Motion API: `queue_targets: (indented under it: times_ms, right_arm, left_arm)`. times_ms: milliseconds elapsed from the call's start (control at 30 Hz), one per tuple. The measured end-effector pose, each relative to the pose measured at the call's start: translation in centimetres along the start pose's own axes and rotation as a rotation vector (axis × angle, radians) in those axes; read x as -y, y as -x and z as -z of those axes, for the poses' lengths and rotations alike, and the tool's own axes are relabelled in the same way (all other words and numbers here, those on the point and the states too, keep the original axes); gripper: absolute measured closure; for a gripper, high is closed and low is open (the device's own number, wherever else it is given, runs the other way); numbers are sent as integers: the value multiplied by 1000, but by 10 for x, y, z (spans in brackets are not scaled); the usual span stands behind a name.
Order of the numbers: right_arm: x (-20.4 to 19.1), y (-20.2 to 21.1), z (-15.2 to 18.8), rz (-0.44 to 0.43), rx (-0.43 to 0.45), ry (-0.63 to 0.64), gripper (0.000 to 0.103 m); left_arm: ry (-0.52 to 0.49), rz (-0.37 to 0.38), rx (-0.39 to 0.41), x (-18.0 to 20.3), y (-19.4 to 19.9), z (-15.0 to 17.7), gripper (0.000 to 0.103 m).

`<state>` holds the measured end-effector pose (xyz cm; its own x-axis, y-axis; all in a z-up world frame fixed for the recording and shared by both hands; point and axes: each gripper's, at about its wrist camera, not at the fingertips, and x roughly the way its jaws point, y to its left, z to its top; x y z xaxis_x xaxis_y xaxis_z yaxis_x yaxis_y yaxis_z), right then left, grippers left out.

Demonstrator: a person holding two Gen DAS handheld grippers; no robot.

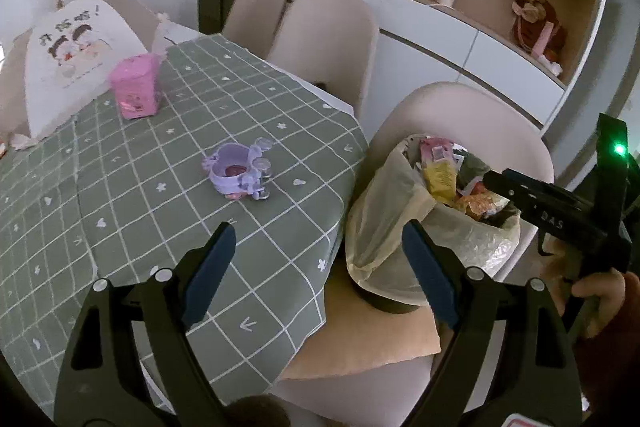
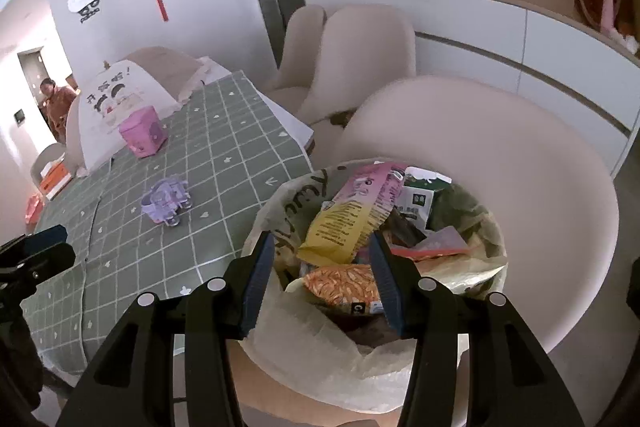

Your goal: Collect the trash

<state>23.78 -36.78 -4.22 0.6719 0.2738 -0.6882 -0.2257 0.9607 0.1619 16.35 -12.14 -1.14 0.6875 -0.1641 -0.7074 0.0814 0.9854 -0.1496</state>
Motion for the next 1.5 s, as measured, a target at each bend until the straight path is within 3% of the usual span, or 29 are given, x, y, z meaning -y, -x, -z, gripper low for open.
queue_targets:
  times_ms: [300,733,1067,1500]
  right_arm:
    - [-14,33,19,-3,25,53,57]
    - [-22,77,62,-38,7,172,57]
    - [-27,92,75,-40,8,210,57]
    - [-40,100,71,-49,42,243,57]
  left_arm:
    - [-24,-115,64,19,25,20,22]
    - [60,-216,95,61,48,58,23]
    - [101,-334,139,77,80,79,23]
    - [138,-377,149,76,94,94,23]
